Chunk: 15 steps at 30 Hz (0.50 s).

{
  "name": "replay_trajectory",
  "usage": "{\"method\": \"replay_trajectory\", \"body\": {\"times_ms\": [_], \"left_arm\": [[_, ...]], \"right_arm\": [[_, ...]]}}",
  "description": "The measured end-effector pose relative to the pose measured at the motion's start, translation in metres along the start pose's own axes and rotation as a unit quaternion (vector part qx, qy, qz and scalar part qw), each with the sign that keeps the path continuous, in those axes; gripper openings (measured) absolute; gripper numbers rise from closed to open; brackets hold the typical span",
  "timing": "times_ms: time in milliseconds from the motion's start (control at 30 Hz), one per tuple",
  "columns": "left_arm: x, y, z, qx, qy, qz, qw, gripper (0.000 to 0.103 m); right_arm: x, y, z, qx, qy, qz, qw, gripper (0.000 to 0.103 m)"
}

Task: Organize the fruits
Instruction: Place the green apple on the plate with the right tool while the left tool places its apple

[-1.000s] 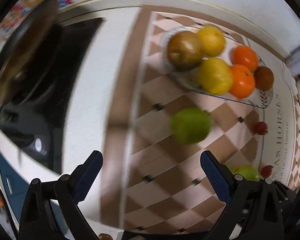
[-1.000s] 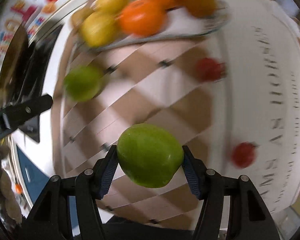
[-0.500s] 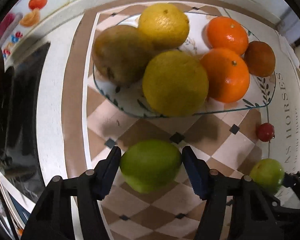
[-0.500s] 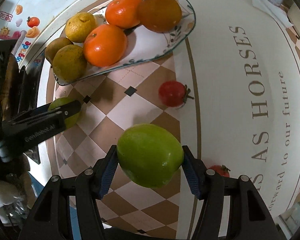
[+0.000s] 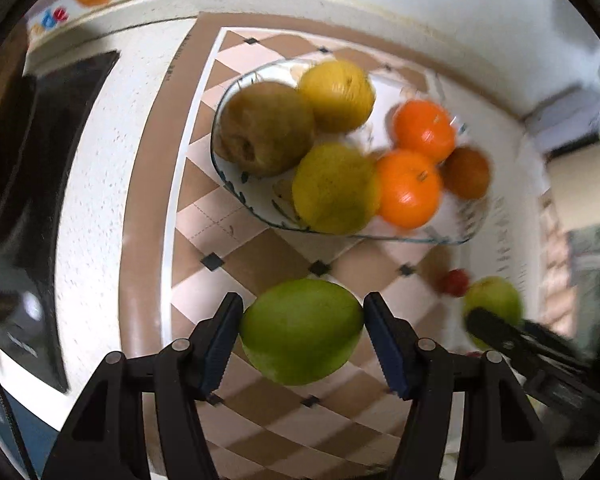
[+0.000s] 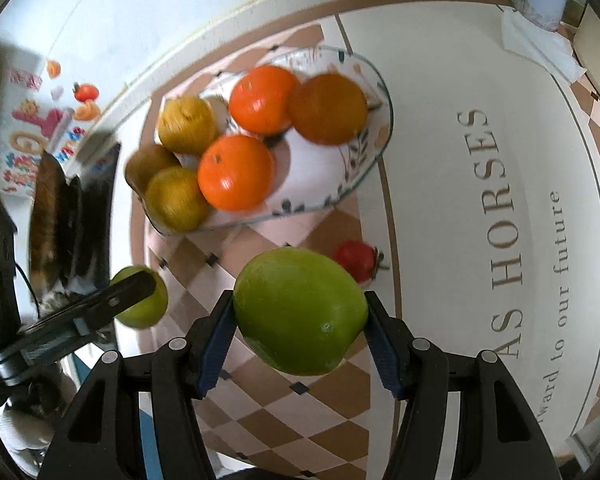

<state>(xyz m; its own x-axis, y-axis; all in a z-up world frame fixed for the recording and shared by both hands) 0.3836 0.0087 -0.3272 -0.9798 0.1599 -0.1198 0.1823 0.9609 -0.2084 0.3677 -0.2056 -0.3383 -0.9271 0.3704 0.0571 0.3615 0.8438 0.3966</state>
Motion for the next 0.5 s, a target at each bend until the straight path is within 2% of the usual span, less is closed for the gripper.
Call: {"method": "replay_trajectory", "body": {"times_ms": [100,233,367,500], "left_arm": [[-0.014,0.002,-0.025,0.054,-0.016,-0.03,0.998,0.06],[-0.046,-0.003,-0.053,0.084,-0.045,-0.043,0.9945,0.06],[-0.089,0.004,-0.062,0.061,-0.062,-0.036,0.9955,0.06],[-0.129,0.025,-0.055,0.024,-0.061,-0.03,0.9974,0.06]], "right_arm": [[-0.016,0.001,-0.014,-0.024,-0.005,0.011,1.0,0.064],[-0.043,0.009,-0.031,-0.043,-0.019,0.018,0.999,0.064],[-0.083,0.017,-0.041,-0.039,-0.044,0.016,0.998,0.064],[-0.127,0.025,-0.033,-0.015,-0.059,0.016,0.998,0.064]]}}
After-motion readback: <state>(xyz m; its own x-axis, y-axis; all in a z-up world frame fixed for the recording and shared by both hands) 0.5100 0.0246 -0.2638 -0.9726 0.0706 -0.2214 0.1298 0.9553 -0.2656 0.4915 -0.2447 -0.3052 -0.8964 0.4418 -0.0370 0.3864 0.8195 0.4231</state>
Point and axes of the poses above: each gripper's, at about its wrist camera, not at the fingertips, and z roughly the way its jaws point, y to its left, x to its underside, the point moved 5 cm from there along z, roughly the way its jaws point, and after that the axes turned 12 degrees about z, right-handed, at the moved point
